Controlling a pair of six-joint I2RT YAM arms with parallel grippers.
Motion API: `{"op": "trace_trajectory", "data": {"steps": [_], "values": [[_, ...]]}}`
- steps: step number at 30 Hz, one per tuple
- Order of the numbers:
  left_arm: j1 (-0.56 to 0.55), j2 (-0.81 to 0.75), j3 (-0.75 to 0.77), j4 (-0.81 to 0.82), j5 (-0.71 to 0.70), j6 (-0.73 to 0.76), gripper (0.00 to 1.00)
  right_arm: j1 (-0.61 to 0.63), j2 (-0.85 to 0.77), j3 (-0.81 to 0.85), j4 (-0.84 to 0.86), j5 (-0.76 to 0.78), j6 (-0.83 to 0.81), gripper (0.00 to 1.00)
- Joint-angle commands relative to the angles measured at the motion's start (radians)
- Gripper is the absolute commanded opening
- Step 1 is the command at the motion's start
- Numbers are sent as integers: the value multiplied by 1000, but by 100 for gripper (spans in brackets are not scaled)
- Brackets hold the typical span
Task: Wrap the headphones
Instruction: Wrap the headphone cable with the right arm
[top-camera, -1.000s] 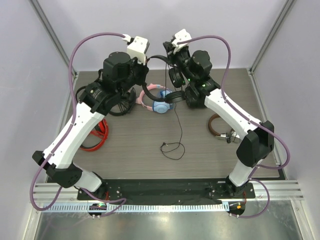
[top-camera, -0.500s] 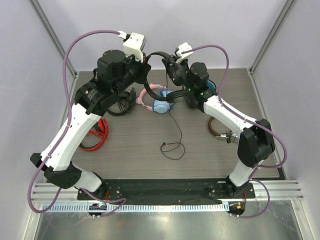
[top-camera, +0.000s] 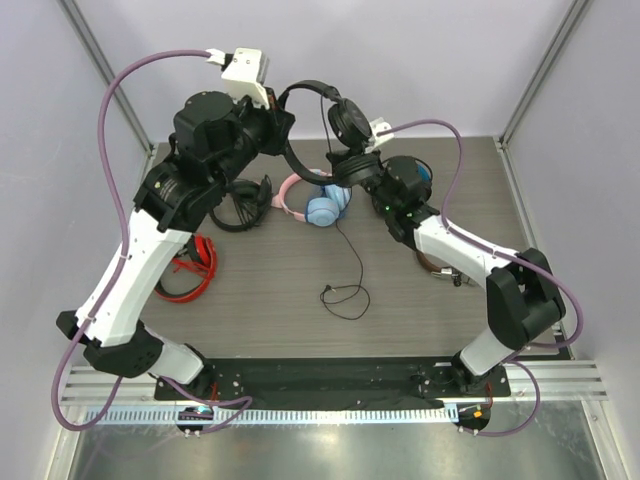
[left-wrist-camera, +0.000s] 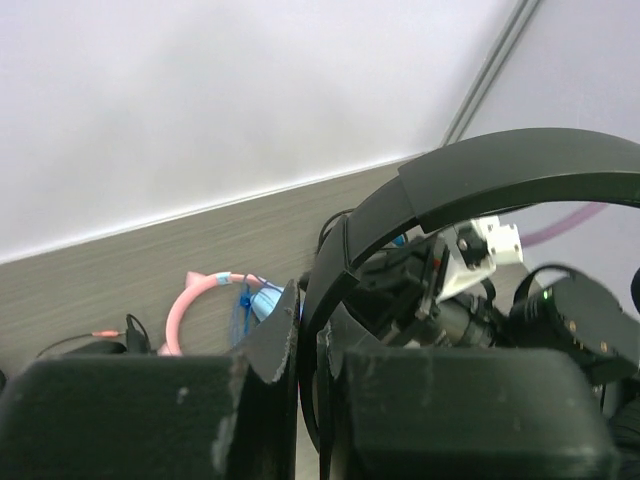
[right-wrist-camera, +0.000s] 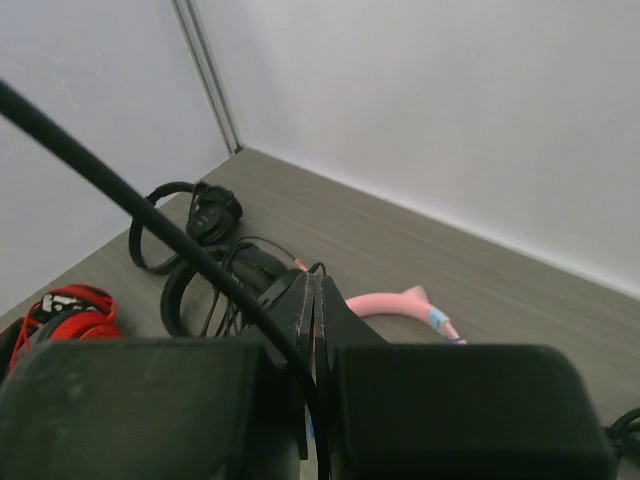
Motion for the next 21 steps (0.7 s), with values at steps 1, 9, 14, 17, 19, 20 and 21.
{"op": "trace_trajectory", "data": {"steps": [1, 9, 14, 17, 19, 20, 21], "values": [[0, 0, 32, 47, -40, -113, 0, 3, -75, -68, 137, 3, 95, 5], [-2, 9, 23, 66, -94, -174, 0, 33, -104, -173, 162, -9, 169, 4], [-2, 11, 26, 72, -158, -174, 0, 80, -125, -220, 156, 28, 174, 4], [-2, 17, 26, 67, -227, -176, 0, 120, -151, -243, 117, 87, 169, 1], [-2, 20, 26, 63, -266, -176, 0, 152, -173, -256, 81, 127, 139, 1], [-2, 22, 28, 60, -301, -173, 0, 169, -186, -263, 55, 178, 125, 1], [-2, 28, 35, 51, -318, -173, 0, 212, -217, -286, 44, 242, 103, 1]]}}
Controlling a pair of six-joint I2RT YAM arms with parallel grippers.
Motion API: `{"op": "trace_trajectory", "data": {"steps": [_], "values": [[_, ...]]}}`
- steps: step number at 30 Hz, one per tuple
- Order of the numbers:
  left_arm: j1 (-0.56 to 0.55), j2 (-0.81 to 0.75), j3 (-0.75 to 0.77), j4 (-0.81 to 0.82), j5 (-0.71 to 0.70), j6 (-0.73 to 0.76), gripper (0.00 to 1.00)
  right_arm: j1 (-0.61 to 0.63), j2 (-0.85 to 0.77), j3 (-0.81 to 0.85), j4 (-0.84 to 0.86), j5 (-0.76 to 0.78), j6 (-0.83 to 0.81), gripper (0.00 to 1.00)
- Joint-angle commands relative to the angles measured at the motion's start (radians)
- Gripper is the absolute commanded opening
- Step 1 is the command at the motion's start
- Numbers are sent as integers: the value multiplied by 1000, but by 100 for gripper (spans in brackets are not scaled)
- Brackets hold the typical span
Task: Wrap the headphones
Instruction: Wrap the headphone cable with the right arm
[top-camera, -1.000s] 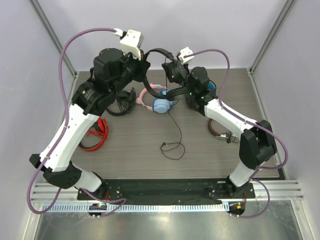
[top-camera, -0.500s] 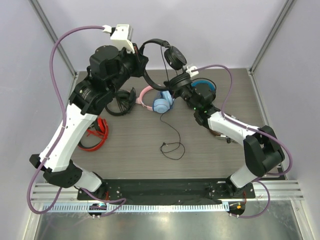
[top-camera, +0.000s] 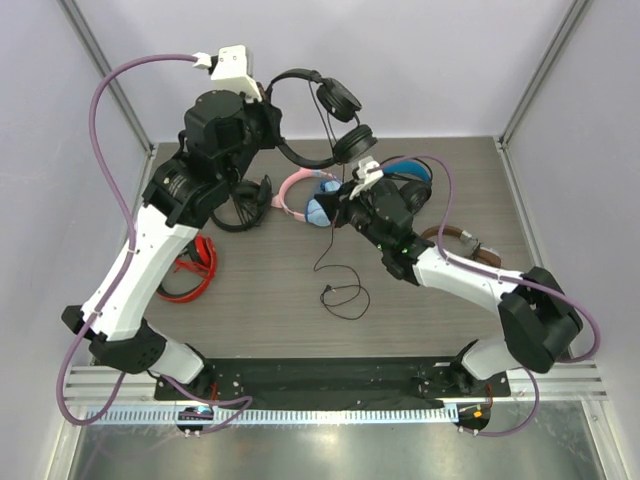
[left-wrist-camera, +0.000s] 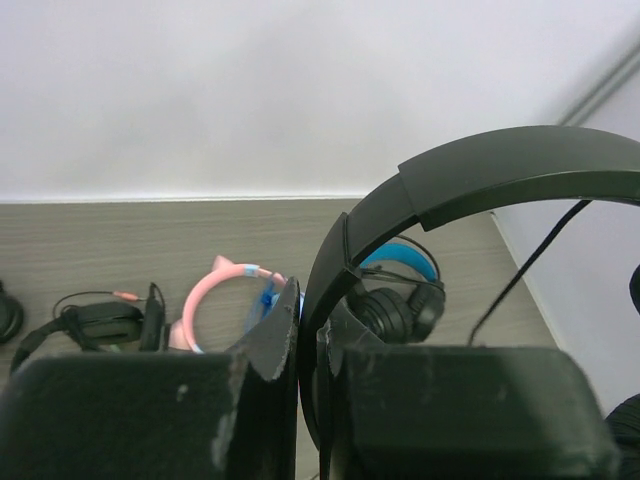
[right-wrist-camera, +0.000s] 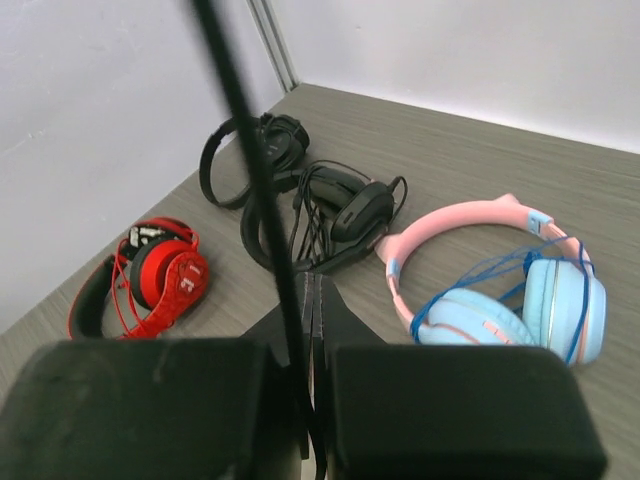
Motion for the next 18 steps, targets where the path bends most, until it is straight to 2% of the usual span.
{"op": "trace_trajectory", "data": {"steps": [1, 7, 13, 18], "values": [[-2, 9, 35, 48, -121, -20, 0, 81, -103, -37, -23, 172, -75, 1], [1, 29, 32, 40, -178, 7, 0, 224, -214, -88, -123, 335, -182, 1], [14, 48, 28, 40, -189, 18, 0, 316, -307, -96, -285, 401, -256, 1], [21, 71, 9, 46, -199, 3, 0, 379, -360, -77, -384, 397, -301, 1]]}}
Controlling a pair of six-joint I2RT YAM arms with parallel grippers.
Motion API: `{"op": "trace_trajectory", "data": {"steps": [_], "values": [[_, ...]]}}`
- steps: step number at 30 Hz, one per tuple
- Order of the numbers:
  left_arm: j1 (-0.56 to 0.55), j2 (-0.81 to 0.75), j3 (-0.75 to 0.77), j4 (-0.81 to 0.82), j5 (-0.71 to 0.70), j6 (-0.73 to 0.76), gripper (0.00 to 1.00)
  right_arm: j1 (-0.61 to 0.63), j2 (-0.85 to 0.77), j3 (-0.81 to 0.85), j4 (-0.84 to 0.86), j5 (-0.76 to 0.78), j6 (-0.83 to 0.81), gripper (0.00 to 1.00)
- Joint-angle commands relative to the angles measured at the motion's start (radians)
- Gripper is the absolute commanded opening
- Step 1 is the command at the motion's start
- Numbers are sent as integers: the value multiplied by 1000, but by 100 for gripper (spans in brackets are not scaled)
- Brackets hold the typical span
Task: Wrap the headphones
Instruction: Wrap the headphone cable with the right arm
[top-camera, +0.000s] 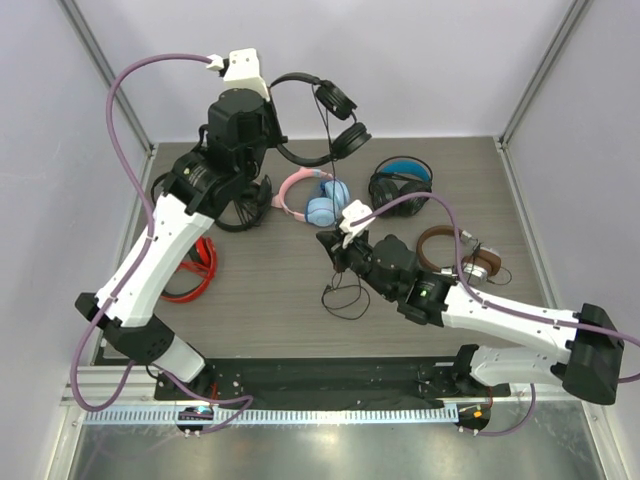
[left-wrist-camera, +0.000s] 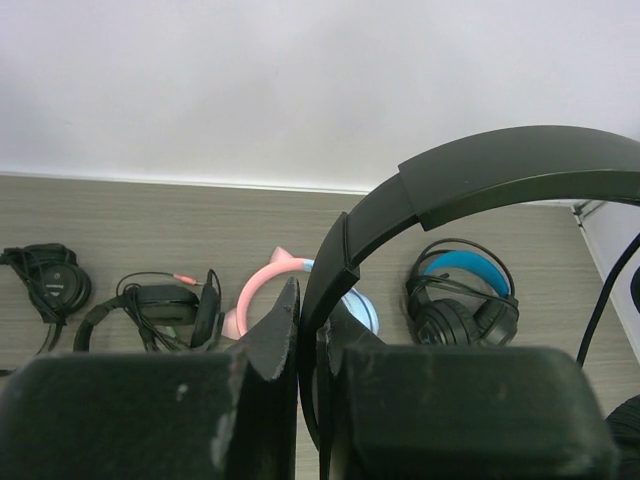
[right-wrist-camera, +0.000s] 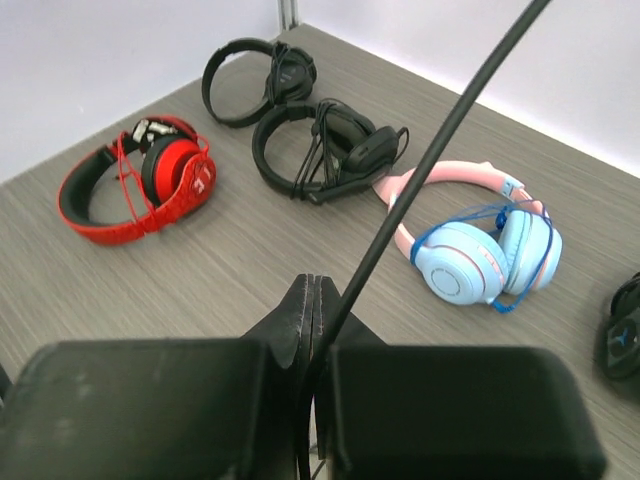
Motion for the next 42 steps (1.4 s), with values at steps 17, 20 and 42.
{"op": "trace_trajectory", "data": {"steps": [17, 20, 42], "values": [[37, 56, -75, 79, -68, 15, 0, 255, -112, 234, -424, 201, -249, 1], [40, 48, -101, 79, -47, 29, 0, 255, -112, 295, -475, 244, -328, 1], [49, 26, -127, 60, 34, 39, 0, 231, 88, 452, 55, 557, -1374, 1]]}}
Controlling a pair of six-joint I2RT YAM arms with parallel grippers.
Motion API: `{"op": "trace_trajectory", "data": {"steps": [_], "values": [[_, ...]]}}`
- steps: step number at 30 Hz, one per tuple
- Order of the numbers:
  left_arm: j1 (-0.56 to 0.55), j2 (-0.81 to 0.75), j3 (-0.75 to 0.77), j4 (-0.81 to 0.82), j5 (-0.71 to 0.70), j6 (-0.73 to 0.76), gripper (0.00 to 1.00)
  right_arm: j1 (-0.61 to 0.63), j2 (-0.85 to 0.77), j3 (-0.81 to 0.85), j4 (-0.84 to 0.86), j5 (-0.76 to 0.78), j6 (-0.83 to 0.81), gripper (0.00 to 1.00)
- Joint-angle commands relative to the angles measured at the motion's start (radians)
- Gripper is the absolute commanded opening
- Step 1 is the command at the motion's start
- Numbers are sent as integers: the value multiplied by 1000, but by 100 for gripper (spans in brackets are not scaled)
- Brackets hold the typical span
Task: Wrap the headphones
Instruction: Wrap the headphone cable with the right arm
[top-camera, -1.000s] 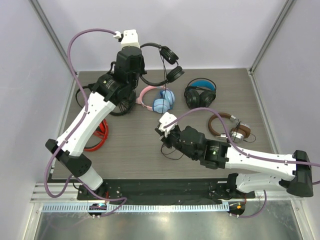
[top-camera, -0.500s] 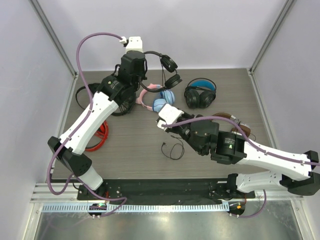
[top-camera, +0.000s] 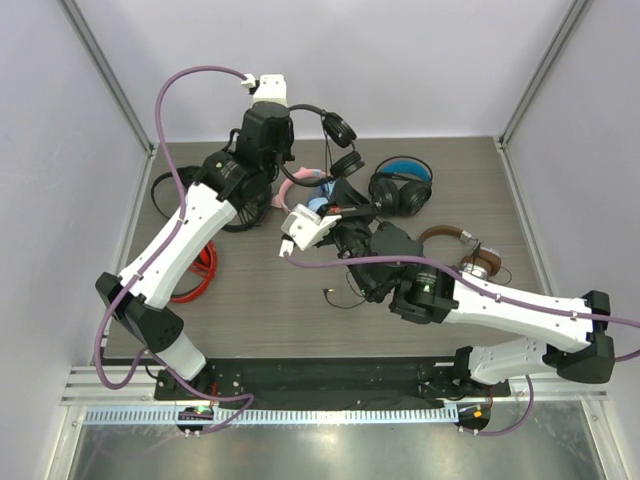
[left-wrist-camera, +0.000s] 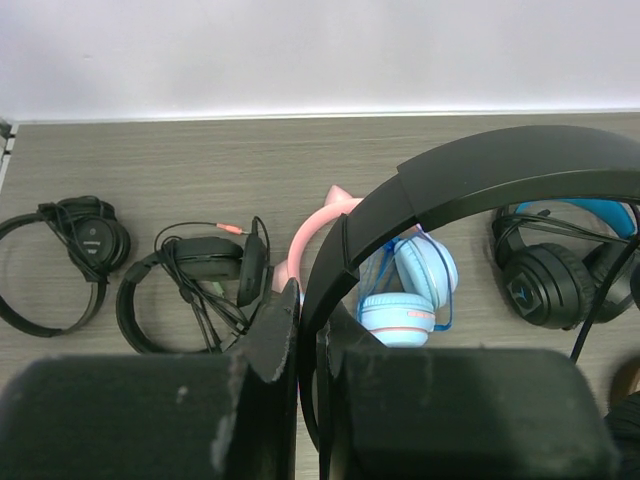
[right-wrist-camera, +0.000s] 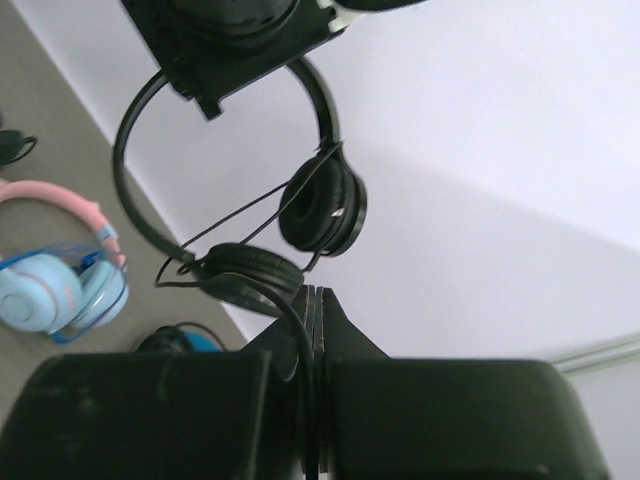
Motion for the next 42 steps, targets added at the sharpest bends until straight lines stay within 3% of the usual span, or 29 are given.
{"op": "trace_trajectory", "data": {"steps": [1, 10, 29, 42], "values": [[6, -45, 20, 42, 42, -11, 0, -25, 23, -6, 281, -8, -192, 1], [10, -72, -16, 54, 111, 15, 0, -225, 122, 175, 221, -230, 25, 3], [9, -127, -78, 73, 207, 17, 0, -492, 299, 419, 139, -459, 317, 7], [7, -138, -84, 65, 274, 17, 0, -613, 376, 498, 37, -574, 489, 6]]}}
